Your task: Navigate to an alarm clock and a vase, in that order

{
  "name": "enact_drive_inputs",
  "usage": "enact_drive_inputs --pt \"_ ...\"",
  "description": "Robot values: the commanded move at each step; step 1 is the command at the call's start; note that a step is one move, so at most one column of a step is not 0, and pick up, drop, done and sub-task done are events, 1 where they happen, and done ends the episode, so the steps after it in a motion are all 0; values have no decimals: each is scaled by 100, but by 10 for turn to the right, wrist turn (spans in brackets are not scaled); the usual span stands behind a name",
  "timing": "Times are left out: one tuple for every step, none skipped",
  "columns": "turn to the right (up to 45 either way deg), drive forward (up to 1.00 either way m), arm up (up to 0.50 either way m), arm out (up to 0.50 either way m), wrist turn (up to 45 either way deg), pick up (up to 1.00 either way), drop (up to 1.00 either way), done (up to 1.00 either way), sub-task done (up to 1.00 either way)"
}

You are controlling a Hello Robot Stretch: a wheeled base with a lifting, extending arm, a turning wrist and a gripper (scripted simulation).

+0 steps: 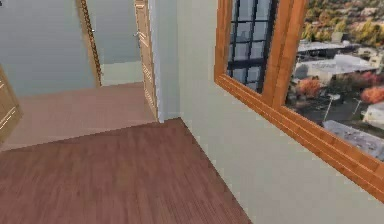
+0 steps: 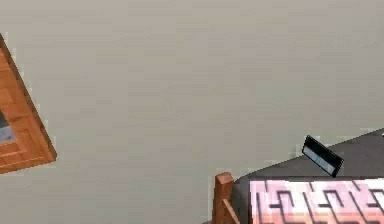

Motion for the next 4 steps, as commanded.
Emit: enact_drive_inputs --pt "0 10 0 0 0 0 0 0 0" --pt "-360 0 0 0 0 0 0 0 0" --pt "0 100 0 0 0 0 0 0 0" --pt "0 100 0 0 0 0 0 0 0"
